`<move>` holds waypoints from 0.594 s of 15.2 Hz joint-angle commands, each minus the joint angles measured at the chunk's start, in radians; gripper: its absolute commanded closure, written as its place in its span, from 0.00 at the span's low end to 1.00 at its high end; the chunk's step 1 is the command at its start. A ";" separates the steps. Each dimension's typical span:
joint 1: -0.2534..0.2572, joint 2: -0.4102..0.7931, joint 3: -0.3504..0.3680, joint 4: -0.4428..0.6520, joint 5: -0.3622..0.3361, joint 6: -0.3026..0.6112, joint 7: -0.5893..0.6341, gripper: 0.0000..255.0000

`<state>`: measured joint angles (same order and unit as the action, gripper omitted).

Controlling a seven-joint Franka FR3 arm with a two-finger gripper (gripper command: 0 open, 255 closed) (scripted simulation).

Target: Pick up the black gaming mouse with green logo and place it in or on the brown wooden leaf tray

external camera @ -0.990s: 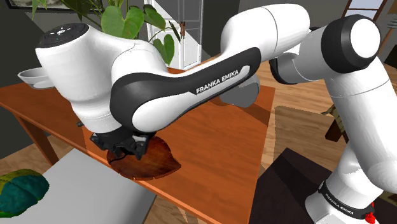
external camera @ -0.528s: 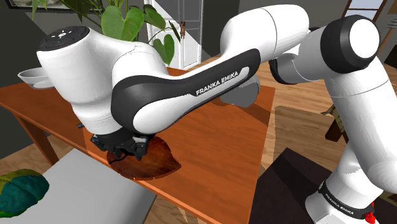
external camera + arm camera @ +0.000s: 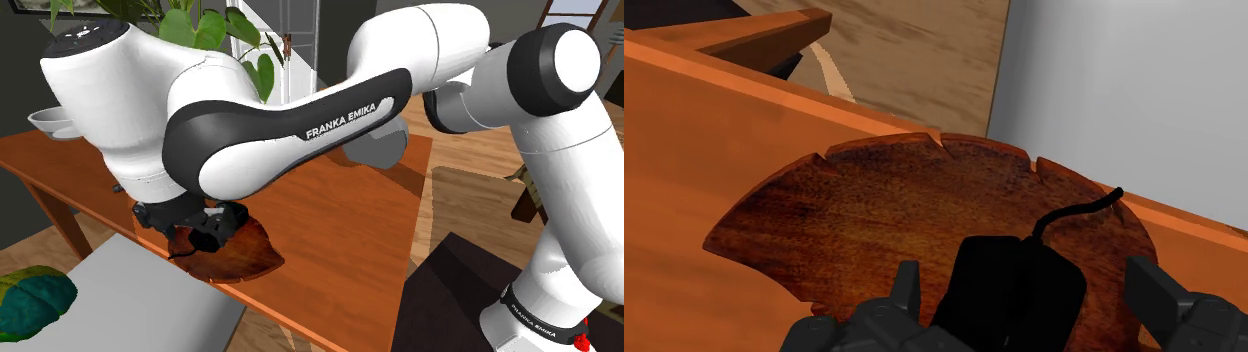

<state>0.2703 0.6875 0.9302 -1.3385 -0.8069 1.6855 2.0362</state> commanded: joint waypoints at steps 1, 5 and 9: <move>0.011 -0.019 0.011 0.029 0.014 -0.041 -0.009 0.00; 0.022 -0.022 0.013 0.052 0.018 -0.063 -0.014 0.00; 0.022 -0.022 0.013 0.052 0.018 -0.063 -0.014 0.00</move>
<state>0.2917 0.6654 0.9430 -1.2874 -0.7886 1.6225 2.0220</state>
